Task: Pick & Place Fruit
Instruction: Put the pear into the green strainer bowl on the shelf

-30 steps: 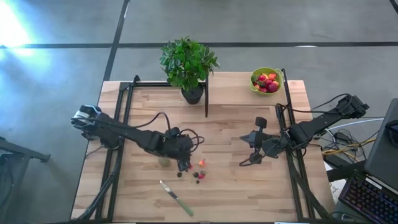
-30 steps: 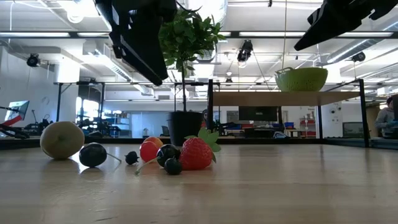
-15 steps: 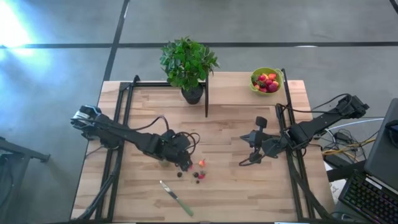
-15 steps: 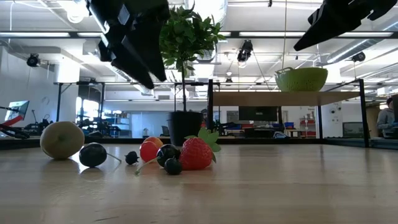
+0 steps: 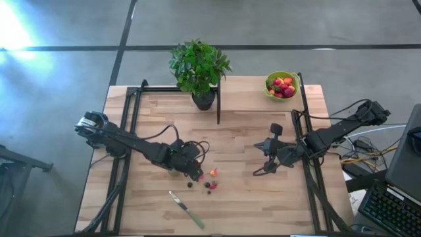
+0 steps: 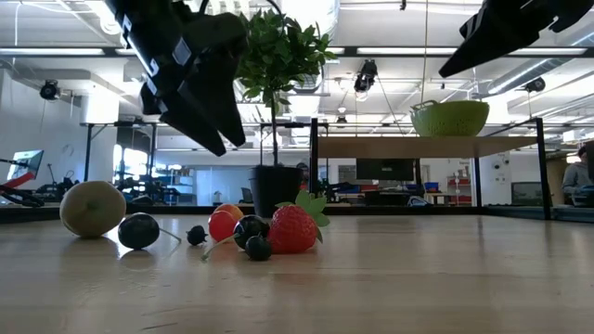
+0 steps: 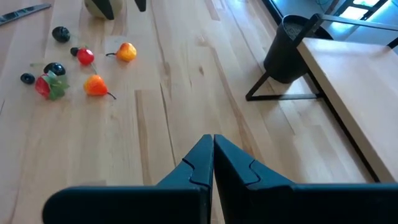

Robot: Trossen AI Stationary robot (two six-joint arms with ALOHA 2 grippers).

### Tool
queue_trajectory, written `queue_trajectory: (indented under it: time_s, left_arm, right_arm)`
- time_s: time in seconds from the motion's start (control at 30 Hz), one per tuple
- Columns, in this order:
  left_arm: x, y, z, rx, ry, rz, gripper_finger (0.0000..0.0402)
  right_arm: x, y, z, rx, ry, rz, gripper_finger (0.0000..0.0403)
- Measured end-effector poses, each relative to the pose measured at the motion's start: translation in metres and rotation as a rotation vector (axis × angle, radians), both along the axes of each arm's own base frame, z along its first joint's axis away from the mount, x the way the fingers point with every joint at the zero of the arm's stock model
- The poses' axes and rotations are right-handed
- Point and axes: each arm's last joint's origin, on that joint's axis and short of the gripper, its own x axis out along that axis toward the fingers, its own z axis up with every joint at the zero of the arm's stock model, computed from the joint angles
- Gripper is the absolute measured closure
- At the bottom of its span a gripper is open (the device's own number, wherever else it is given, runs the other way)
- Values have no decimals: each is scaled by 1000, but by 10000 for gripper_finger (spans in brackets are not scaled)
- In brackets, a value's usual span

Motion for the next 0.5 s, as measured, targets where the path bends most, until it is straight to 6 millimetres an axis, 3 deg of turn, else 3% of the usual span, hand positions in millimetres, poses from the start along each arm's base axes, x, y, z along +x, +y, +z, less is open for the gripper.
queue_trajectory:
  time_s: [0.5]
  left_arm:
    - [19, -7, -46, 2, 107, -22, 140]
  right_arm:
    - [-1, 0, -3, 0, 7, -2, 394]
